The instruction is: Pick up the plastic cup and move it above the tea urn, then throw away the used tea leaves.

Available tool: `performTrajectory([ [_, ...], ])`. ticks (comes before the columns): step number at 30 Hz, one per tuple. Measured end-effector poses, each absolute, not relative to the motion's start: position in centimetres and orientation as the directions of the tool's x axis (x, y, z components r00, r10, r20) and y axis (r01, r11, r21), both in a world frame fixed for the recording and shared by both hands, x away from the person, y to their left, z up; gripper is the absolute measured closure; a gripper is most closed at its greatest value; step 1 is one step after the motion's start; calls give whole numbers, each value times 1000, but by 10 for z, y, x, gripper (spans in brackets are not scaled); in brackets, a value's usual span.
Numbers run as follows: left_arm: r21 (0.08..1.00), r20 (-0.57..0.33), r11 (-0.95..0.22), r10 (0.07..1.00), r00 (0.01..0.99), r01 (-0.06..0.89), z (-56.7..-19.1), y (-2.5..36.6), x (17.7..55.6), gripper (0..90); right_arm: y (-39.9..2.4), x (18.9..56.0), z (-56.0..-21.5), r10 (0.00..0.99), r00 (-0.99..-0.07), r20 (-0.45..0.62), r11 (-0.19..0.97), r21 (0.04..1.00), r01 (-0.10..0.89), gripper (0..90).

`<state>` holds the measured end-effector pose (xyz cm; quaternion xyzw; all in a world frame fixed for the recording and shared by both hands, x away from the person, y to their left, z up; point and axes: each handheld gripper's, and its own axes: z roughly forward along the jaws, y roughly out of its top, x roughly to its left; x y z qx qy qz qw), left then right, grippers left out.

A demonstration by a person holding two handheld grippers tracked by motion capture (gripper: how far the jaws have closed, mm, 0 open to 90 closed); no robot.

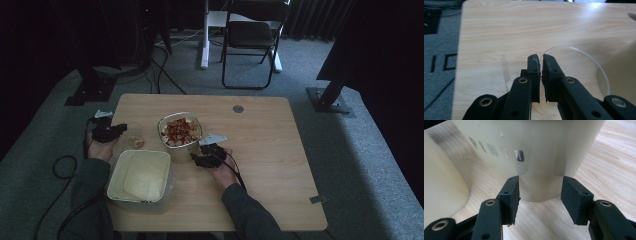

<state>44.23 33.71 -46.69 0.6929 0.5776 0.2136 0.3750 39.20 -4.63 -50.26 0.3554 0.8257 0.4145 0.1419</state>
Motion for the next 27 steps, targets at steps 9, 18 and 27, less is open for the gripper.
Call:
performTrajectory([
  [9, 770, -102, -65, 969, 223, 635, -466, 340, 446, 843, -29, 405, -501, 711, -702, 38, 416, 782, 464, 485],
  [18, 809, -110, -56, 964, 243, 586, -459, 345, 435, 631, -24, 412, -500, 705, -708, 34, 425, 780, 460, 454],
  [27, 849, -82, -50, 971, 225, 527, -451, 359, 409, 450, -44, 406, -509, 720, -694, -2, 456, 755, 471, 383],
])
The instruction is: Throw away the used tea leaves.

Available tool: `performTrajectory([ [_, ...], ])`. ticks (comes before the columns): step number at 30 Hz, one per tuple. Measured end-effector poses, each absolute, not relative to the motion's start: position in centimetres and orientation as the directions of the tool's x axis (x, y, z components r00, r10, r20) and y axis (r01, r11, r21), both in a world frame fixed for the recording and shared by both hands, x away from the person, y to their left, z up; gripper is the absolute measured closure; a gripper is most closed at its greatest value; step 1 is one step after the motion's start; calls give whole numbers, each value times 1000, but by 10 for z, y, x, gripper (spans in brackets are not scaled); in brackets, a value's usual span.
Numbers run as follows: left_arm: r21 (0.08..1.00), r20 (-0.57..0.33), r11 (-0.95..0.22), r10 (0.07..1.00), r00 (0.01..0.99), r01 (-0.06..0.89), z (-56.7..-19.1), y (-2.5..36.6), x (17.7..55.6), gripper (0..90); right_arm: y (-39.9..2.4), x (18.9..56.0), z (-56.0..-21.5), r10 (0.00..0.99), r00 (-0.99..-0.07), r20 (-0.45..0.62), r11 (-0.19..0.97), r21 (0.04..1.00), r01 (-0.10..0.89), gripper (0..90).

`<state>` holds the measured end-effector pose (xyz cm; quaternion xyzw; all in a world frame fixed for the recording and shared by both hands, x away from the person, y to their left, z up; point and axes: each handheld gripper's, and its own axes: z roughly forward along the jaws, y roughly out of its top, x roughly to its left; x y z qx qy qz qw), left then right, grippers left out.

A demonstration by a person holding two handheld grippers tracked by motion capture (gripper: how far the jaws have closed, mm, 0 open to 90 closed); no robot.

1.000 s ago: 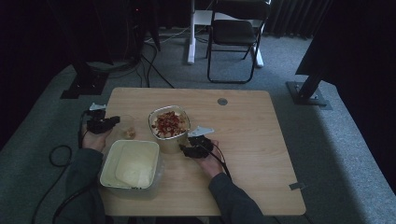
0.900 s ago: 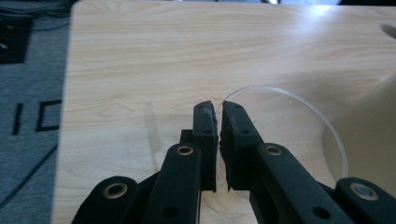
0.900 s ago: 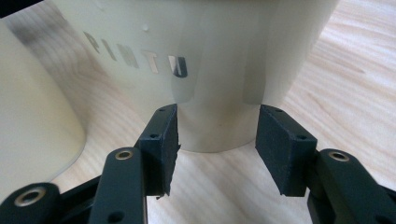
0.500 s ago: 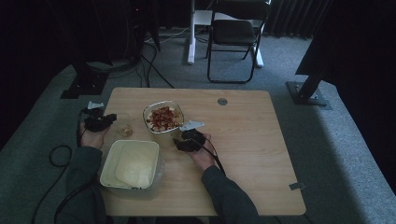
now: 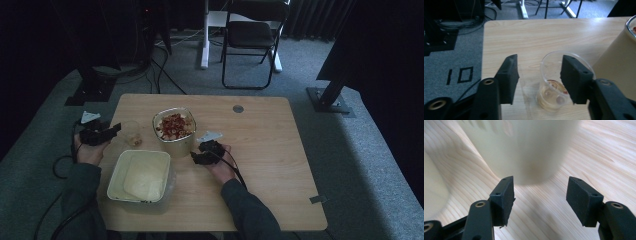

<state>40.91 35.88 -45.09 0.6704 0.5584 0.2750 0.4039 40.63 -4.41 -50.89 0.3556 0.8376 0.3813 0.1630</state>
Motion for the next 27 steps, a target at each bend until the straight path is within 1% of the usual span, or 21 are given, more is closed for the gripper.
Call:
performTrajectory([
  [1, 851, -85, -47, 971, 225, 523, -452, 360, 407, 424, -49, 406, -510, 725, -689, -2, 455, 753, 476, 382],
  [6, 855, -97, -33, 970, 224, 517, -460, 367, 396, 359, -68, 406, -512, 746, -666, -4, 447, 744, 496, 374],
  [7, 851, -118, -18, 967, 225, 524, -466, 370, 392, 324, -80, 403, -516, 756, -655, -15, 454, 733, 507, 368],
  [10, 848, -135, -12, 962, 237, 529, -475, 373, 388, 275, -88, 402, -519, 763, -646, -21, 455, 728, 513, 363],
  [18, 833, -108, -69, 952, 285, 548, -493, 360, 392, 267, -117, 397, -531, 796, -605, -23, 439, 708, 552, 362],
  [21, 839, -97, -90, 946, 310, 536, -499, 351, 401, 265, -121, 396, -535, 803, -596, -23, 437, 702, 562, 360],
  [24, 847, -65, -131, 936, 345, 515, -503, 343, 409, 254, -124, 395, -539, 807, -590, -20, 433, 698, 570, 360],
  [27, 837, -42, -164, 932, 360, 522, -511, 335, 419, 248, -126, 394, -541, 813, -582, -1, 416, 701, 579, 358],
])
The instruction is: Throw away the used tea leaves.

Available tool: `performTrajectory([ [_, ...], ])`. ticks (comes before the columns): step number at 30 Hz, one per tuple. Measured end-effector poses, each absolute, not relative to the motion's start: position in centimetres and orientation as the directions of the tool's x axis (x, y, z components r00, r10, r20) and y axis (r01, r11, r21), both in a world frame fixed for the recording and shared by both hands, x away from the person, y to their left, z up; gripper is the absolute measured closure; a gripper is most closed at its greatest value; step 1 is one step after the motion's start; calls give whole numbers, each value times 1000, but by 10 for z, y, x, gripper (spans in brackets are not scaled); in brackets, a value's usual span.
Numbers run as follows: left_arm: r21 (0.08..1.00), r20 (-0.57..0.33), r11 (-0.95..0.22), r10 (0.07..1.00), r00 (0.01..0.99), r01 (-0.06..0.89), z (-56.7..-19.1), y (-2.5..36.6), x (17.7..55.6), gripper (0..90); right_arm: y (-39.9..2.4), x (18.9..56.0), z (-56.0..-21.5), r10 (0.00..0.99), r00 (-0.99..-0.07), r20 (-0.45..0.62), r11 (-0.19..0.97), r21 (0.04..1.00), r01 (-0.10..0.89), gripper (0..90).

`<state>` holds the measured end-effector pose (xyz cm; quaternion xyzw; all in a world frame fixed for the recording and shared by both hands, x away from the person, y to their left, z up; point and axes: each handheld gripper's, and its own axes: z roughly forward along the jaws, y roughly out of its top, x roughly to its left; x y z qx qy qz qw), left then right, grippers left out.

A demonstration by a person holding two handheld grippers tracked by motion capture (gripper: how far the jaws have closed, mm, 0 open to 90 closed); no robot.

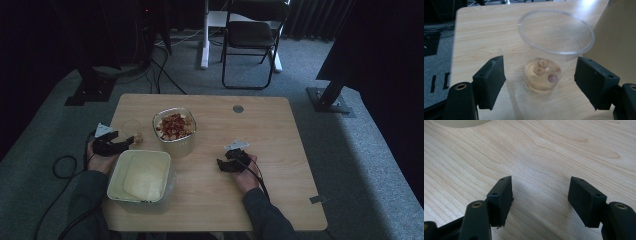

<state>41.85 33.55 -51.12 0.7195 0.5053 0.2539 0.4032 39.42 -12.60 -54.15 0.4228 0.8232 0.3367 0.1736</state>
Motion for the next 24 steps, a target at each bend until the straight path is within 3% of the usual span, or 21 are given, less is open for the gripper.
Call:
performTrajectory([
  [18, 856, -27, -157, 938, 345, 493, -509, 323, 446, 192, -131, 393, -543, 816, -578, 4, 404, 711, 576, 346],
  [24, 861, -5, -152, 952, 307, 485, -501, 323, 448, 267, -131, 393, -543, 815, -579, 5, 402, 714, 573, 345],
])
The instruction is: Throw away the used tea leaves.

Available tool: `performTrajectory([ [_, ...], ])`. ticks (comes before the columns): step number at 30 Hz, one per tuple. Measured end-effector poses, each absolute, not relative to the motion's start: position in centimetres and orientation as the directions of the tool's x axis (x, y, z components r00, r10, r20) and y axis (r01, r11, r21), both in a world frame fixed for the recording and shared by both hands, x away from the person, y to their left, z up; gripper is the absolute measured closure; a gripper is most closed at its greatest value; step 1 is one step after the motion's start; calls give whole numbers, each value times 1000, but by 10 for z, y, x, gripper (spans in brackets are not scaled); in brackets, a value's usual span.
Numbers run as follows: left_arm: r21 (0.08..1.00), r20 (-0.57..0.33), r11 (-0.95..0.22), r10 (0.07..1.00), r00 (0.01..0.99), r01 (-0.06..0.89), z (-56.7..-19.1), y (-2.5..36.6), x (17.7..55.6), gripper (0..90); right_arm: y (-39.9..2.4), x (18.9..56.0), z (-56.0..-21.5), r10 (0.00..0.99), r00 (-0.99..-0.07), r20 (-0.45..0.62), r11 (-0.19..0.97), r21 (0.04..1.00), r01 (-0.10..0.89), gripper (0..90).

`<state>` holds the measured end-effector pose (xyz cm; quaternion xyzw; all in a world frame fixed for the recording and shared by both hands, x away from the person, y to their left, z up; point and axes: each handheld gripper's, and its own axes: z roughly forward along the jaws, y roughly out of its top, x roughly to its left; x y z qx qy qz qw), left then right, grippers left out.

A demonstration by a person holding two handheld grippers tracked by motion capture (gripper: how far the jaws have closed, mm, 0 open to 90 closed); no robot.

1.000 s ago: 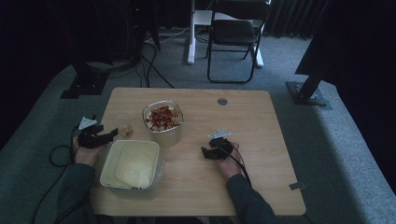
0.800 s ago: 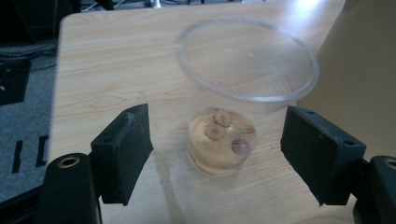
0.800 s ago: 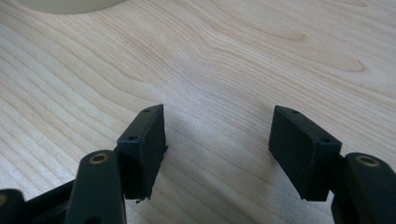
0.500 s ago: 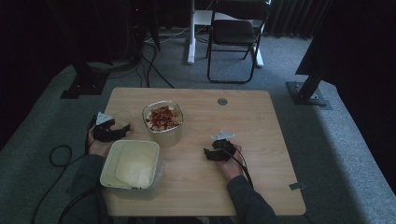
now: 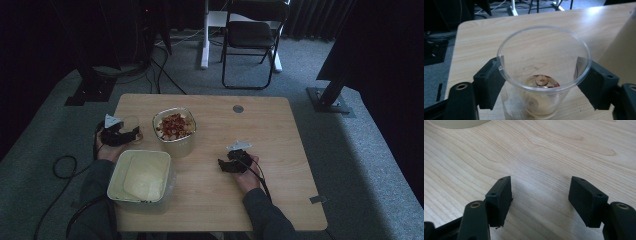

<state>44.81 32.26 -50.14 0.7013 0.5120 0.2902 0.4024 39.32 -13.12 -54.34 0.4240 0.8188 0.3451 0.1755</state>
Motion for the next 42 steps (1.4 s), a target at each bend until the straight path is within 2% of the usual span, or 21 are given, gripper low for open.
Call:
performTrajectory([
  [11, 878, 39, -175, 954, 296, 447, -484, 323, 445, 302, -146, 385, -544, 817, -576, 3, 403, 712, 575, 322],
  [27, 899, 234, -329, 919, 318, 288, -411, 304, 434, 323, -208, 348, -544, 840, -542, 2, 381, 708, 594, 282],
  [42, 859, 366, -454, 868, 337, 236, -378, 280, 434, 325, -227, 338, -549, 858, -514, 5, 342, 741, 578, 279],
])
